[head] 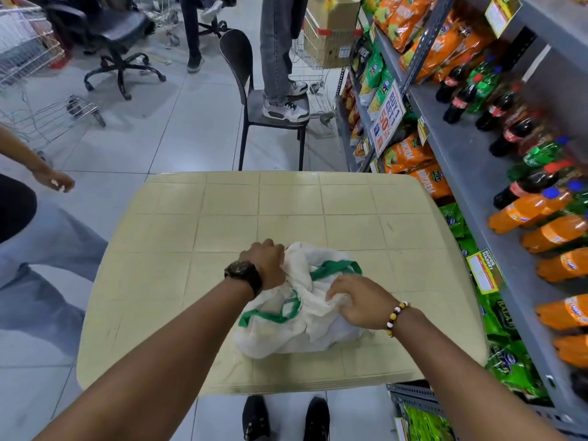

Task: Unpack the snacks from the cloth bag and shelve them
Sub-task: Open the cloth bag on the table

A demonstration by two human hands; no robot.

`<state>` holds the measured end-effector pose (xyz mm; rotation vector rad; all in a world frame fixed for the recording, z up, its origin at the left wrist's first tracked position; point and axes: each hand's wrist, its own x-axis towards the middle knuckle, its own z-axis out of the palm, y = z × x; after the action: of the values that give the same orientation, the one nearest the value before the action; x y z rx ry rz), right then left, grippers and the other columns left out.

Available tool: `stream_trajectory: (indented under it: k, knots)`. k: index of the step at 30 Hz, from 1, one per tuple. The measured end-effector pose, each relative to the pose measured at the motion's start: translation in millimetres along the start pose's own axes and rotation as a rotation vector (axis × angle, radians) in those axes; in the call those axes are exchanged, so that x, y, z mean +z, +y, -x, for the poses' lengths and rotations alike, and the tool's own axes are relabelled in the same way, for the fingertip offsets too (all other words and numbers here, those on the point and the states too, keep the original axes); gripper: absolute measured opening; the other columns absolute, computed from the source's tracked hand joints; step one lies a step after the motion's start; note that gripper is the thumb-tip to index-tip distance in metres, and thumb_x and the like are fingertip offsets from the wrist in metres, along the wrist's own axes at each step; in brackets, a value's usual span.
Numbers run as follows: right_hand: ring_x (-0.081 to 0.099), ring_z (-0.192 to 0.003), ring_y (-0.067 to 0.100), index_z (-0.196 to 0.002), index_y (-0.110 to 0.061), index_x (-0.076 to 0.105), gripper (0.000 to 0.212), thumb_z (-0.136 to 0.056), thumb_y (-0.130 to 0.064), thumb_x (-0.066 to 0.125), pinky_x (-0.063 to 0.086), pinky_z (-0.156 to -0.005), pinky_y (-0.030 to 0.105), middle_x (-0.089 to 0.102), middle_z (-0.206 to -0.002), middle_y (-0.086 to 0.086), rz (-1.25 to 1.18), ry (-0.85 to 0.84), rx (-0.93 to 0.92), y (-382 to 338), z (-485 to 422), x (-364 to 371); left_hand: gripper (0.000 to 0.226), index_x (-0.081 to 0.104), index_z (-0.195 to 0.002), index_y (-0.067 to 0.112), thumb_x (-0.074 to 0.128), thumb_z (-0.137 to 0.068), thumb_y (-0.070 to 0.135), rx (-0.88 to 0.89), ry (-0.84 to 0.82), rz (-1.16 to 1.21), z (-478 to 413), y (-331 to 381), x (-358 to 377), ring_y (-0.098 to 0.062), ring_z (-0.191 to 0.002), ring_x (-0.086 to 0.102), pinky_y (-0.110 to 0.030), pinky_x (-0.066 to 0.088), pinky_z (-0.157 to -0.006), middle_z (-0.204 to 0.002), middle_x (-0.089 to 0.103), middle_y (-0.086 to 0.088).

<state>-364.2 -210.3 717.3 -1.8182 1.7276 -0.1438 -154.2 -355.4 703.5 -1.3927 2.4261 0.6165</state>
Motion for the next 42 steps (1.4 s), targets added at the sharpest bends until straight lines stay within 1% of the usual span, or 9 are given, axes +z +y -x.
stream_trajectory:
  k: [6, 9, 16, 22, 25, 29, 32, 38, 42]
  knots:
    - [0.064, -0.085, 0.018, -0.088, -0.025, 0.065, 0.025, -0.074, -0.046, 0.066, 0.054, -0.072, 0.035, 0.07, -0.091, -0.004, -0.09, 0.112, 0.15, -40.8, -25.6, 33.1, 0.05, 0.052, -0.13, 0.036, 0.057, -0.081, 0.031, 0.474, -0.101, -0.209, -2.8, 19.8, 4.0, -0.028, -0.116, 0.052, -0.042, 0.047, -0.087, -0.131, 0.055, 0.001]
    - [0.066, -0.09, 0.027, -0.093, -0.017, 0.067, 0.015, -0.084, -0.029, 0.066, 0.049, -0.072, 0.033, 0.073, -0.094, 0.007, -0.02, 0.171, 0.201, -42.3, -39.7, 49.6, 0.037, 0.056, -0.128, 0.038, 0.054, -0.092, 0.037, 0.486, -0.058, -0.433, -10.7, 20.7, 7.4, -0.027, -0.114, 0.052, -0.04, 0.042, -0.09, -0.122, 0.059, 0.001]
    - [0.065, -0.085, 0.027, -0.08, -0.006, 0.076, 0.015, -0.083, -0.004, 0.061, 0.041, -0.067, 0.026, 0.074, -0.085, 0.011, -0.086, 0.252, 0.111, -38.3, -30.8, 46.4, 0.023, 0.074, -0.104, 0.036, 0.056, -0.09, 0.04, 0.251, 0.106, 0.043, -23.6, -1.4, 2.5, -0.025, -0.102, 0.06, -0.036, 0.051, -0.075, -0.113, 0.065, 0.003]
    - [0.055, -0.099, 0.021, -0.1, -0.019, 0.076, 0.023, -0.086, -0.01, 0.06, 0.044, -0.083, 0.028, 0.07, -0.104, 0.0, 0.107, -0.238, -0.155, -22.1, 7.3, 45.4, 0.029, 0.071, -0.084, 0.01, 0.055, -0.086, 0.034, -0.171, 0.351, 0.382, -35.4, -31.5, -20.3, -0.034, -0.083, 0.062, -0.04, 0.055, -0.073, -0.102, 0.064, -0.012]
    - [0.051, -0.103, 0.019, -0.102, -0.026, 0.07, 0.026, -0.081, -0.018, 0.057, 0.044, -0.089, 0.033, 0.064, -0.11, -0.007, 0.103, -0.108, -0.053, -18.9, 5.3, 30.3, 0.03, 0.061, -0.112, 0.017, 0.055, -0.086, 0.031, -0.313, 0.251, 0.332, -32.7, -34.8, -15.4, -0.038, -0.112, 0.052, -0.046, 0.05, -0.091, -0.131, 0.05, -0.014]
    - [0.053, -0.102, 0.018, -0.101, -0.026, 0.061, 0.027, -0.078, -0.04, 0.059, 0.044, -0.091, 0.037, 0.062, -0.106, -0.007, -0.009, 0.048, 0.04, -39.4, -13.5, 28.0, 0.058, 0.048, -0.132, 0.029, 0.062, -0.076, 0.026, 0.118, 0.241, 0.201, -17.3, -18.3, 3.6, -0.031, -0.136, 0.037, -0.049, 0.039, -0.104, -0.153, 0.037, -0.002]
    - [0.057, -0.091, 0.019, -0.094, -0.026, 0.058, 0.046, -0.073, -0.067, 0.06, 0.045, -0.081, 0.036, 0.065, -0.095, -0.007, 0.062, 0.051, 0.117, -58.7, -31.5, 46.3, 0.057, 0.043, -0.137, 0.032, 0.055, -0.082, 0.034, 0.37, 0.008, -0.119, -17.7, -5.4, 11.2, -0.03, -0.121, 0.052, -0.043, 0.043, -0.094, -0.135, 0.056, 0.0]
    - [0.066, -0.091, 0.03, -0.105, -0.018, 0.063, 0.022, -0.084, -0.024, 0.06, 0.053, -0.076, 0.034, 0.072, -0.095, 0.007, -0.033, 0.196, 0.272, -59.3, -56.7, 78.2, 0.028, 0.064, -0.119, 0.025, 0.056, -0.092, 0.022, 0.326, -0.114, -0.2, -36.4, -2.6, 6.0, -0.028, -0.1, 0.064, -0.034, 0.047, -0.074, -0.108, 0.067, -0.005]
    - [0.062, -0.092, 0.028, -0.097, -0.019, 0.076, 0.026, -0.081, -0.013, 0.057, 0.053, -0.079, 0.037, 0.071, -0.094, 0.005, -0.099, 0.121, 0.05, -52.0, -45.4, 76.9, 0.022, 0.073, -0.094, 0.026, 0.057, -0.09, 0.012, 0.222, 0.007, -0.015, -49.9, -21.1, -13.9, -0.026, -0.095, 0.065, -0.029, 0.042, -0.07, -0.099, 0.069, -0.001]
